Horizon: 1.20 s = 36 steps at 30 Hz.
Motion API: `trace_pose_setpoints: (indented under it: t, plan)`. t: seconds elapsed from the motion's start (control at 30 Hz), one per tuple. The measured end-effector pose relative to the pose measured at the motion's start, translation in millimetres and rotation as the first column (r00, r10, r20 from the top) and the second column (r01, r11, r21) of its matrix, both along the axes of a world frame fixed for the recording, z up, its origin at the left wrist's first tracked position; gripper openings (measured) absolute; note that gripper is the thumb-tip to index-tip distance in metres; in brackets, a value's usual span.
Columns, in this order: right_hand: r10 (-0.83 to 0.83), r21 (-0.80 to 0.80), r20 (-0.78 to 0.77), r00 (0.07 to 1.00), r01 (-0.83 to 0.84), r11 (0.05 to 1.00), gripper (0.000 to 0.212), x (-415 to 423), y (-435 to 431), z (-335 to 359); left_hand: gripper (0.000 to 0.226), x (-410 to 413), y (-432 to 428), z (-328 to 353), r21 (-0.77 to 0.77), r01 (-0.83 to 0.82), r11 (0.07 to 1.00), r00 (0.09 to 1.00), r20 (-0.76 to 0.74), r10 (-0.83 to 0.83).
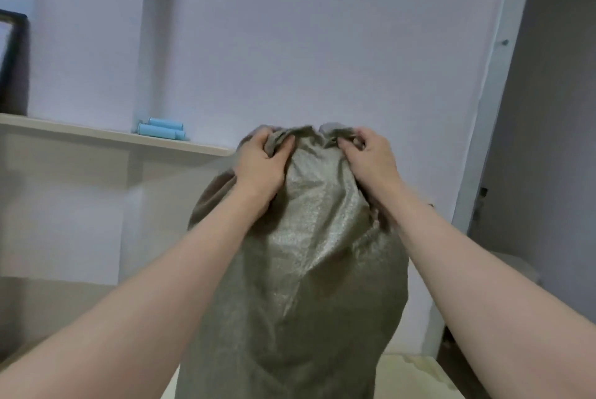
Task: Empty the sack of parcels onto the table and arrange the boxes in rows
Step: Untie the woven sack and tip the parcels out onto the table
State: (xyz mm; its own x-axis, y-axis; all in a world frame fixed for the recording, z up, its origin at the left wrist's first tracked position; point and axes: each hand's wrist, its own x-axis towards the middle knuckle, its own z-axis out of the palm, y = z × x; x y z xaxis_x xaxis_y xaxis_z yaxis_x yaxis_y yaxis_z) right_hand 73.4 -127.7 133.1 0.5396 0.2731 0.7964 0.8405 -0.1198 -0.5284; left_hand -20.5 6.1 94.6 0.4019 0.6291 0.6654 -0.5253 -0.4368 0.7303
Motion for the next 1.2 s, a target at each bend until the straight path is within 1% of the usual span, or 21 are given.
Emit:
trace_pose_setpoints:
  t: [0.07, 0.13, 0.2, 0.23, 0.3, 0.37, 0.4, 0.47, 0.5, 0.53, 0.57, 0.6, 0.67, 0.7, 0.8, 0.87, 0.97, 1.03, 1.07, 1.13, 1.2]
  plan:
    - [-0.159, -0.306, 0.032, 0.987, 0.161, 0.938, 0.026, 20.9, 1.2, -19.8, 0.047, 19.1, 18.4, -25.4, 0.012, -0.086, 0.996, 0.976, -0.199, 0.087]
    - [-0.254, -0.487, 0.024, 0.967, 0.234, 0.842, 0.041, 35.9, -1.6, -35.6, 0.044, 25.4, 28.1, -41.8, 0.005, -0.155, 0.988, 0.923, -0.355, 0.146]
    - [-0.272, -0.637, -0.038, 0.962, 0.186, 0.748, 0.045, 38.5, -12.4, -50.0, 0.037, 21.5, 34.6, -46.5, 0.003, -0.202, 0.979, 0.882, -0.434, 0.183]
    - [-0.262, -0.683, -0.122, 0.957, 0.111, 0.722, 0.046, 39.5, -18.2, -59.7, 0.038, 19.2, 38.2, -48.2, 0.01, -0.201, 0.979, 0.869, -0.46, 0.184]
    - [-0.232, -0.67, -0.306, 0.923, -0.036, 0.741, 0.053, 36.6, -27.5, -72.0, 0.04, 9.0, 39.7, -43.8, 0.038, -0.159, 0.986, 0.846, -0.509, 0.157]
    - [-0.18, -0.6, -0.466, 0.866, -0.16, 0.784, 0.057, 32.8, -28.9, -79.8, 0.023, -8.6, 31.8, -36.7, 0.083, -0.073, 0.994, 0.811, -0.576, 0.108]
    - [-0.131, -0.532, -0.536, 0.834, -0.213, 0.819, 0.058, 31.0, -27.6, -81.1, 0.034, -14.4, 26.3, -34.1, 0.109, -0.025, 0.994, 0.776, -0.625, 0.088]
    - [-0.002, -0.333, -0.658, 0.753, -0.288, 0.898, 0.064, 32.3, -20.2, -82.0, 0.086, -17.9, 17.4, -30.8, 0.143, 0.085, 0.986, 0.692, -0.721, 0.045]
    - [0.043, -0.269, -0.664, 0.746, -0.291, 0.918, 0.06, 29.8, -14.8, -82.0, 0.098, -18.7, 13.0, -29.2, 0.131, 0.098, 0.987, 0.68, -0.733, 0.03]
    - [0.037, -0.255, -0.621, 0.783, -0.247, 0.935, 0.051, 25.4, -8.6, -80.5, 0.101, -19.6, 10.7, -28.6, 0.113, 0.084, 0.99, 0.675, -0.737, 0.027]
    - [0.002, -0.267, -0.558, 0.83, -0.182, 0.946, 0.045, 23.7, -2.3, -80.6, 0.094, -18.1, 12.0, -29.2, 0.092, 0.042, 0.995, 0.676, -0.736, 0.039]
    - [-0.04, -0.268, -0.51, 0.859, -0.115, 0.956, 0.039, 20.3, 2.8, -81.7, 0.08, -18.5, 13.0, -29.0, 0.086, -0.006, 0.996, 0.686, -0.725, 0.067]
    - [-0.095, -0.218, -0.468, 0.878, -0.01, 0.976, 0.026, 15.5, 8.9, -84.3, 0.05, -18.2, 16.2, -33.6, 0.068, -0.08, 0.995, 0.734, -0.671, 0.105]
    - [-0.087, -0.162, -0.467, 0.88, 0.012, 0.987, 0.022, 14.3, 10.3, -84.5, 0.043, -19.1, 16.4, -36.2, 0.048, -0.096, 0.994, 0.776, -0.623, 0.105]
    - [0.044, 0.077, -0.479, 0.877, -0.008, 0.997, 0.024, 8.5, 9.8, -76.1, 0.038, -24.9, 12.6, -36.5, -0.075, -0.008, 0.997, 0.923, -0.384, -0.021]
    - [0.081, 0.17, -0.391, 0.917, -0.014, 0.985, 0.027, -0.5, 6.3, -59.5, 0.039, -26.7, 11.2, -24.0, -0.147, 0.069, 0.987, 0.981, -0.172, -0.094]
    - [0.119, 0.31, -0.187, 0.975, -0.057, 0.949, 0.023, -14.2, 3.8, -24.5, 0.039, -23.7, -1.5, 3.6, -0.166, 0.217, 0.962, 0.975, 0.087, -0.205]
    - [0.139, 0.389, -0.024, 0.99, -0.119, 0.913, 0.027, -26.2, 6.8, 4.5, 0.04, -17.1, -20.0, 10.1, -0.082, 0.35, 0.933, 0.919, 0.223, -0.325]
    - [0.139, 0.368, 0.054, 0.989, -0.149, 0.918, 0.031, -29.2, 10.1, 16.1, 0.04, -11.5, -28.3, 7.3, -0.022, 0.39, 0.92, 0.896, 0.24, -0.374]
    - [0.112, 0.194, 0.112, 0.987, -0.132, 0.972, 0.041, -23.6, 12.3, 23.5, 0.04, 2.5, -33.4, -5.0, 0.025, 0.399, 0.917, 0.903, 0.167, -0.397]
    - [-0.016, -0.07, 0.11, 0.994, 0.024, 0.997, 0.047, -1.1, 6.6, 8.5, 0.04, 17.2, -21.5, -17.3, 0.048, 0.259, 0.965, 0.966, -0.004, -0.259]
